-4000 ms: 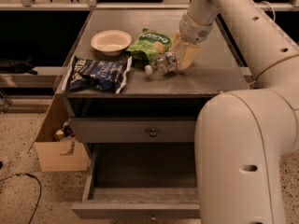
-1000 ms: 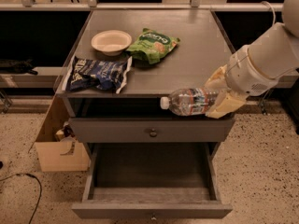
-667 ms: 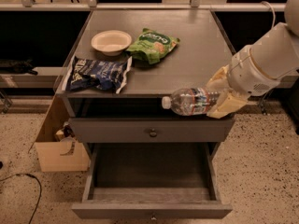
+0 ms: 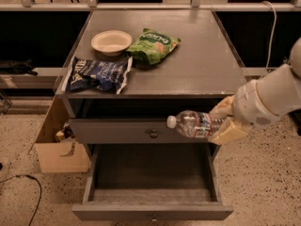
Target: Place water bottle into middle drawer
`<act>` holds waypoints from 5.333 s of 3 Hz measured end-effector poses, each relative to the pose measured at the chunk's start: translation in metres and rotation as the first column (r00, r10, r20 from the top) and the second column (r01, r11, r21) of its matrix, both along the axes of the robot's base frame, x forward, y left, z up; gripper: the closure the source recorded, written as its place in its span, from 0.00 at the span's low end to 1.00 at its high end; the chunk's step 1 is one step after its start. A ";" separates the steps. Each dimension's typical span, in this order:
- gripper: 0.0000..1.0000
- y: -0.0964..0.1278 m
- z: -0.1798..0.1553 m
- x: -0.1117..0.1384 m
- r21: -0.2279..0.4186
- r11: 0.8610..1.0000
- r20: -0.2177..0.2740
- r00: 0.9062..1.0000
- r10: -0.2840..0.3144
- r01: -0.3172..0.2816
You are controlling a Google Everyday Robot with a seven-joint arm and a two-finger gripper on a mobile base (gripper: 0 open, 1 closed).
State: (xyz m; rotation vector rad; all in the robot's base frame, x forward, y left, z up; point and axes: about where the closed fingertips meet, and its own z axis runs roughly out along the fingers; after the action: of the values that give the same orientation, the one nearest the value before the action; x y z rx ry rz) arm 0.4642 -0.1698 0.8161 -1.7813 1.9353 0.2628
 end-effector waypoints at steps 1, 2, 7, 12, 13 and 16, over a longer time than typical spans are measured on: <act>1.00 0.005 -0.053 -0.027 0.043 0.998 -0.081 0.996 -0.041 0.045; 1.00 0.020 -0.079 -0.030 0.026 0.999 -0.117 0.993 -0.027 0.030; 1.00 0.032 -0.189 -0.010 -0.065 0.997 -0.251 0.967 -0.047 0.031; 1.00 0.078 -0.323 0.002 -0.103 0.995 -0.433 0.901 -0.040 -0.005; 1.00 0.083 -0.334 0.002 -0.121 0.993 -0.437 0.897 -0.060 0.008; 1.00 0.096 -0.361 0.020 -0.159 0.983 -0.254 0.958 -0.132 0.094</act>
Offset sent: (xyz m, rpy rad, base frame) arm -0.0339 0.0375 -0.1153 0.0071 0.1659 -0.0146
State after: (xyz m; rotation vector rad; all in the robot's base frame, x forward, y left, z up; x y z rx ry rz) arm 0.4839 -0.0742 0.4552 -1.7930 2.2890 0.3423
